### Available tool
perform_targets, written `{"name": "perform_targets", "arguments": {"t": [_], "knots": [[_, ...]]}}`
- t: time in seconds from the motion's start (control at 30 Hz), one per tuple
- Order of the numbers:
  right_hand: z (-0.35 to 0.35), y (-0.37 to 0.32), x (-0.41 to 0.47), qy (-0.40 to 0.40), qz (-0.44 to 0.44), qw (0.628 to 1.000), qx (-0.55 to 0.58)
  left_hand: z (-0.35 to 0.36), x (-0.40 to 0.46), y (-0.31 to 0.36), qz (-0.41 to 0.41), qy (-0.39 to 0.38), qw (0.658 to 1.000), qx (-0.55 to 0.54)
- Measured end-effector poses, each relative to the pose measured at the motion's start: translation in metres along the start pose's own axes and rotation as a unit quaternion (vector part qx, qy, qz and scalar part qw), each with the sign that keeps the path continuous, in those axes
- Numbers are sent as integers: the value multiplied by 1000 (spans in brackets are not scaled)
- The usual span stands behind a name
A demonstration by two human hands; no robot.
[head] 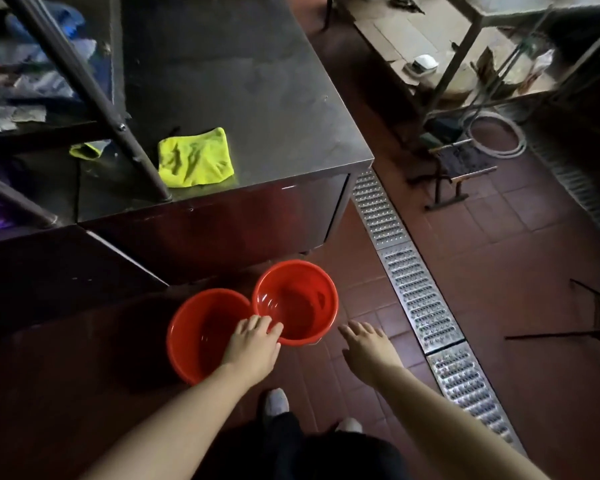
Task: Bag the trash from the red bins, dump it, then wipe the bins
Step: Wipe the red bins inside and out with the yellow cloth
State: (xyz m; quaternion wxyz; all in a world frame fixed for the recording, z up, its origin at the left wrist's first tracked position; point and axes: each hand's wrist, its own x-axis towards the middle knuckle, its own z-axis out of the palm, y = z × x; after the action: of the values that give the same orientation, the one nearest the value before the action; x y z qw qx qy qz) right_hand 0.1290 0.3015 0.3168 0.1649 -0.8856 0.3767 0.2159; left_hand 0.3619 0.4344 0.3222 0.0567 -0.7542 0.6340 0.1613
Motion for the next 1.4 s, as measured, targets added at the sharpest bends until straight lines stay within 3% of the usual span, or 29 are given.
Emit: {"name": "perform_targets", "arguments": {"t": [0.2,0.4,0.6,0.77,0.9,1.13,1.4], "knots": [[55,42,87,-21,-61,998,-29,75,62,20,-38,6,999,-16],[155,81,177,-29,-120,990,-67,201,124,33,-68,27,997,-38],[271,115,248,-36,-156,985,-67,334,171,33,-61,-2,997,-36],[333,125,287,-43,-191,977,-83,398,191,25,-62,-29,998,-14],[355,117,300,25,-243,964,-101,423,201,18,-43,-37,998,28],[364,110,322,137,-300,929,-167,443,208,6,-3,82,993,87],[314,115,309,218,-341,897,-176,397,209,5,26,150,984,93]]}}
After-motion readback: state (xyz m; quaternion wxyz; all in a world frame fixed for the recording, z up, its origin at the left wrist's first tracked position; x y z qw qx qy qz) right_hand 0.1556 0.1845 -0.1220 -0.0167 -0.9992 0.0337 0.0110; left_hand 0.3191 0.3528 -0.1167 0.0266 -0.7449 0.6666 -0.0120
